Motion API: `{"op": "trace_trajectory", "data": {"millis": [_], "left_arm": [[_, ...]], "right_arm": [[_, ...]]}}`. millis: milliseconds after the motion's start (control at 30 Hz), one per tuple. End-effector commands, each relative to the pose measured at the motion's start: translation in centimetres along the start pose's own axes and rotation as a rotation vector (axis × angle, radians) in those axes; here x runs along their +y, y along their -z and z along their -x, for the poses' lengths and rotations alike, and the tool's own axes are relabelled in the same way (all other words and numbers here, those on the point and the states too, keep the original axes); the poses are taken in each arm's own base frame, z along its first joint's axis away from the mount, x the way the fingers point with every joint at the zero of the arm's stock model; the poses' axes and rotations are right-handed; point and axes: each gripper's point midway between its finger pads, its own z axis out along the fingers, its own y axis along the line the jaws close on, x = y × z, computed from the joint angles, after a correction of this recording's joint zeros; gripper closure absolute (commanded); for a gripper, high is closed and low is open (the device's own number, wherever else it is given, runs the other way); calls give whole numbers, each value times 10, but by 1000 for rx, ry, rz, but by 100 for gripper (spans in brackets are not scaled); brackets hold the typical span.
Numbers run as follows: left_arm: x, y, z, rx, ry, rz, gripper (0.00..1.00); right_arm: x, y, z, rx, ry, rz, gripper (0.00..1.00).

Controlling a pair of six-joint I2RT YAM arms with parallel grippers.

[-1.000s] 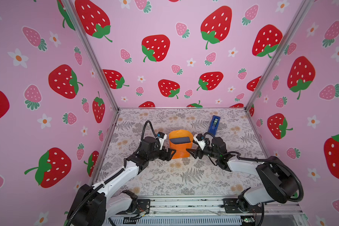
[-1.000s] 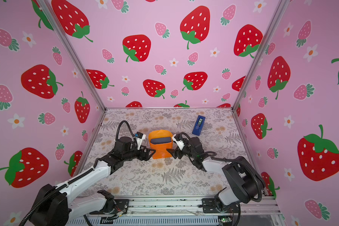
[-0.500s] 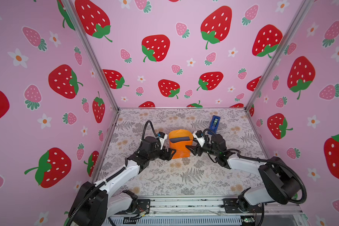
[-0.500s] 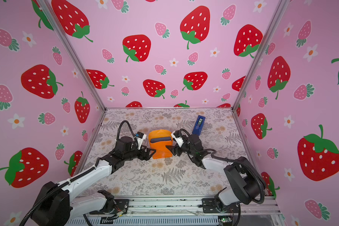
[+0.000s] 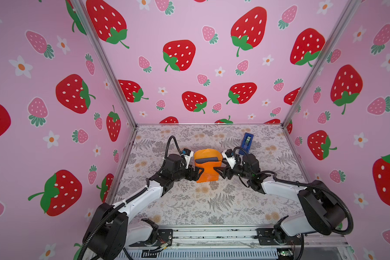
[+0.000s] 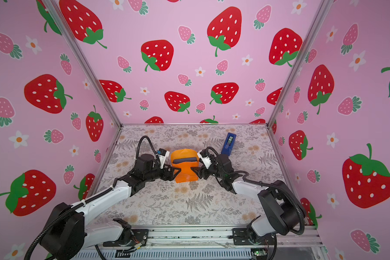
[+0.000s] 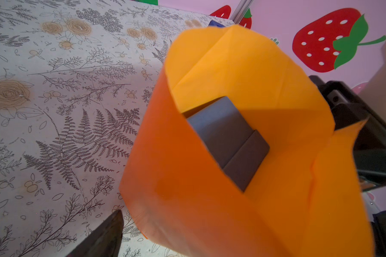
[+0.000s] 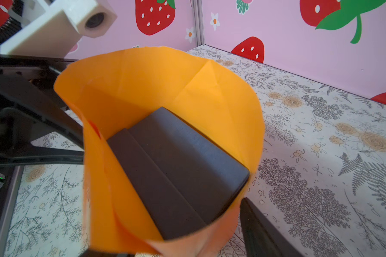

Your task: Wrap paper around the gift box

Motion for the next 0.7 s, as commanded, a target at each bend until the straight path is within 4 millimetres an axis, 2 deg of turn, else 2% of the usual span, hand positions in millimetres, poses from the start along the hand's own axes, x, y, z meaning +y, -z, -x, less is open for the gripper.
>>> {"op": "trace_trajectory", "data": {"millis": [0,300,400,667], "left_arm": [[-7,-1,21,-37,-16,-10,15],[-5,-8,23,-36,14,-10,17],[-4,-9,24,-36,20,-9,21],[-8,-5,35,-62,29,-13,19]], "right_arm": [[2,-3,11,-21,6,10,29],[0,-8,9,-8,-54,11,32],[-2,-11,10,-8,-99,11,32],[-7,-16,5,8,-193,-6,29]]}}
